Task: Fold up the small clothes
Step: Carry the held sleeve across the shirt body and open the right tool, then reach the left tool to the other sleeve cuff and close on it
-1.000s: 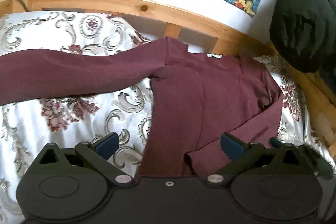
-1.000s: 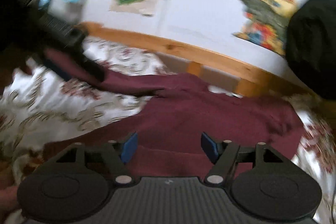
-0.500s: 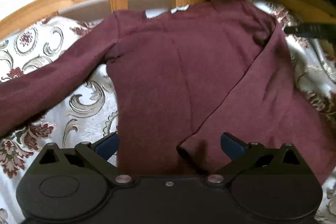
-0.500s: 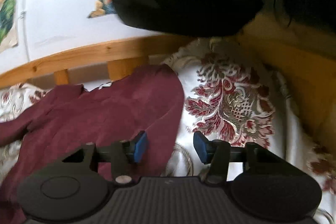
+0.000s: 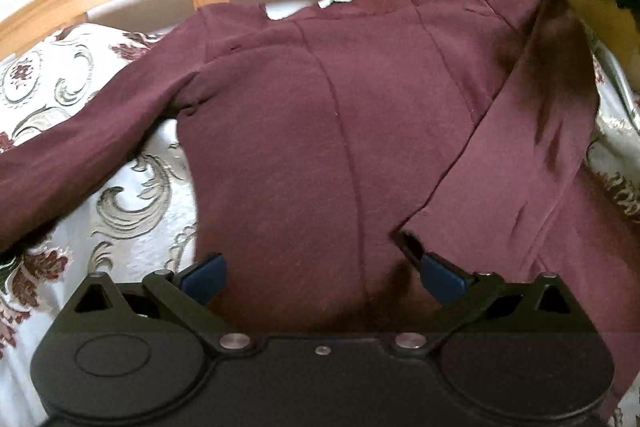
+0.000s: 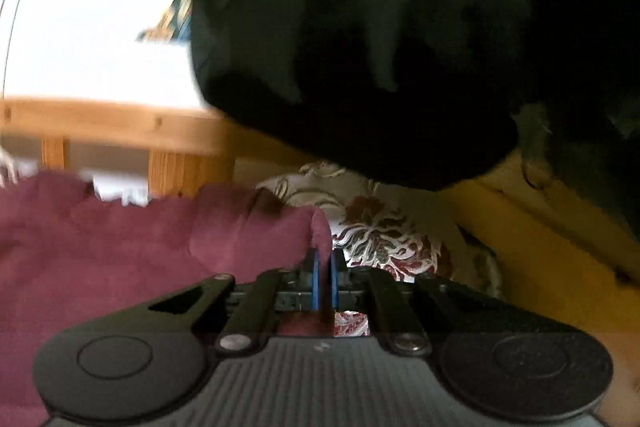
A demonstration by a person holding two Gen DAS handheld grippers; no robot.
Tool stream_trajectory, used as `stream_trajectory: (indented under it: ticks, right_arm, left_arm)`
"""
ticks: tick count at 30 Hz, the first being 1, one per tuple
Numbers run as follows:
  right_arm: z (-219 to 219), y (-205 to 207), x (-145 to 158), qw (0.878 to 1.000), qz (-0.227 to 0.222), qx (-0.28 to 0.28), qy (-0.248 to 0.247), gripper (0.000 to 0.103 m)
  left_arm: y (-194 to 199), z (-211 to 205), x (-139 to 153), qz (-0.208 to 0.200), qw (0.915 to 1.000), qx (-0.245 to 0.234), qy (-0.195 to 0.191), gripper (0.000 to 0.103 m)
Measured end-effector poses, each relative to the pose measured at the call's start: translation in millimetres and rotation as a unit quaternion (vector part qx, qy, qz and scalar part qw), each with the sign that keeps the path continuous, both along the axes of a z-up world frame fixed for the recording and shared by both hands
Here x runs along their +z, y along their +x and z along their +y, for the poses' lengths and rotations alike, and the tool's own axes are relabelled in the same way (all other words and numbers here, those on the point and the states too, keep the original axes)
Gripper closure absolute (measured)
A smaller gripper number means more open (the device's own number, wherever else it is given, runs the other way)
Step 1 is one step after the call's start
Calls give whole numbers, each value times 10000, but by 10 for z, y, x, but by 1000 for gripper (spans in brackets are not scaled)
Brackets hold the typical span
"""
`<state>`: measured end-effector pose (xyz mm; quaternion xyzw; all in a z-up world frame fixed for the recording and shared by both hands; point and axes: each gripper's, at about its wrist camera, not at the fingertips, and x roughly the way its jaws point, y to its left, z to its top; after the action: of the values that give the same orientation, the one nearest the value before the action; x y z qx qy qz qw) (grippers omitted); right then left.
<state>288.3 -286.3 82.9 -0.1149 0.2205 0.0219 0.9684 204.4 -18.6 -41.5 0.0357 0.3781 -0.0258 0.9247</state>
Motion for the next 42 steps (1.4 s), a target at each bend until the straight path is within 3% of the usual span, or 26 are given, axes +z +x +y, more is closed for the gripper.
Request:
stream_trajectory:
  ticks: [3, 5, 6, 7, 13, 17, 23, 28, 33, 36, 38, 42]
  right_arm:
    - [-14, 98, -120, 9997, 215, -65, -28, 90]
    - [-85, 84, -138, 9993, 238, -196, 197, 72]
    - [-132, 50, -147, 9988, 253, -244, 328, 57]
    - [-175, -8, -156, 9985, 267, -256, 409, 51]
    - [-282, -535, -338, 9991, 305, -192, 240, 37]
    - [-269, -550, -545, 9974, 585, -421, -46, 36]
    - [-318, -485, -512, 9933, 646, -797, 540, 35]
    - [-186, -916, -376, 9942, 329, -665, 780, 15]
    - [2, -1392, -270, 9910, 317, -423, 1228, 0]
    - [119, -1632, -259, 9878, 445, -230, 1475, 0]
    - [170, -1750, -264, 9850, 374, -96, 1680, 0]
    - [271, -1807, -350, 9795, 383, 194, 1969, 0]
  left_arm:
    - [53, -59, -35, 107, 9998, 25, 165, 1]
    - [32, -60, -27, 87, 9998, 18, 170, 1]
    - [15, -51, -18, 82, 9999, 18, 136, 1]
    - [-3, -33, -8, 81, 9999, 28, 85, 1]
    - [-112, 9, 35, 81, 9998, 54, -175, 1]
    - [-200, -29, 70, 98, 9999, 26, -111, 1]
    - [-450, 48, 241, -95, 9994, 108, -327, 1]
    - [-701, 262, 366, -277, 9978, 386, -458, 1]
    - [-955, 631, 442, -399, 9946, 922, -259, 1]
    - [-1100, 928, 489, -508, 9875, 1491, -100, 1]
    - [-1184, 1142, 504, -533, 9781, 2012, -21, 1]
    - [-1342, 1616, 508, -475, 9415, 3337, -75, 1]
